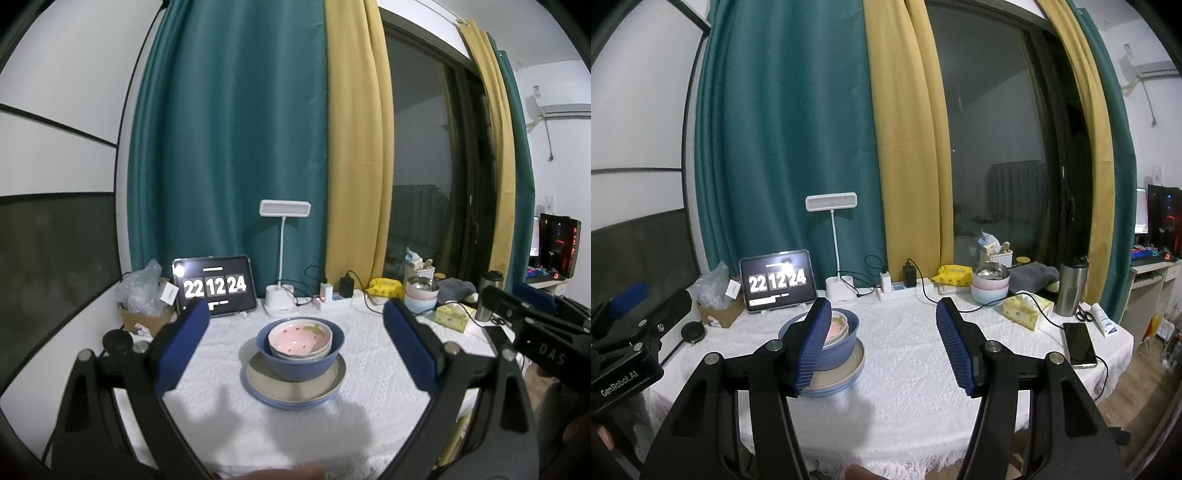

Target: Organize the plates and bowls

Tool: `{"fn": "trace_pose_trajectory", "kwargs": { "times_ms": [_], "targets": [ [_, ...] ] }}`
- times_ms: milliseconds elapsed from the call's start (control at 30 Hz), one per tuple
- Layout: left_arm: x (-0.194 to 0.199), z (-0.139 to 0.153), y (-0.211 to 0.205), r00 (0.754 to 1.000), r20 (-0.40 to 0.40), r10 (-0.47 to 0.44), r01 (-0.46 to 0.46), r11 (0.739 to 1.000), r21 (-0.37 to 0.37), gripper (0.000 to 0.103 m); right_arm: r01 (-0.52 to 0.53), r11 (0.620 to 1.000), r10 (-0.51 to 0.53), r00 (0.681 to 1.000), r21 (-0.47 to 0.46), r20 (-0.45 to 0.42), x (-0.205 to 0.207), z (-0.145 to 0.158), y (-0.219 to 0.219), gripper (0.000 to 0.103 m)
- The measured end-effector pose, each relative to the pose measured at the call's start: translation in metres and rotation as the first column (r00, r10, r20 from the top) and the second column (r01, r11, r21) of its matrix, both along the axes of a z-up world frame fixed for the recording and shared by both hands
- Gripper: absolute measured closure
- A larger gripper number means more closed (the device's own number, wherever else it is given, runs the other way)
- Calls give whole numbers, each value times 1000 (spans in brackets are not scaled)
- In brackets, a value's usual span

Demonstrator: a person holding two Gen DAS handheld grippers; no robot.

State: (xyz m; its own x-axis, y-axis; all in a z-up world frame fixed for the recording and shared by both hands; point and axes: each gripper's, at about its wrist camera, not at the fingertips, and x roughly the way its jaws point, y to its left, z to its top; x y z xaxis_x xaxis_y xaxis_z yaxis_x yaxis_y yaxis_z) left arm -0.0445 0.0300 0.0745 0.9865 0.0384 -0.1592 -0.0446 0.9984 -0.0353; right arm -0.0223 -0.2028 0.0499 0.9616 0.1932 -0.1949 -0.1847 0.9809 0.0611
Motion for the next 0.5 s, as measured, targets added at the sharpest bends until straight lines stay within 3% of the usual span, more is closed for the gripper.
{"fn": "trace_pose_trajectory", "kwargs": {
  "times_ms": [500],
  "targets": [
    [1, 0, 0, 1000, 1, 1, -1, 1000, 1, 7, 1, 1000, -1, 1000, 1, -2, 1, -1, 0, 41]
  ]
}}
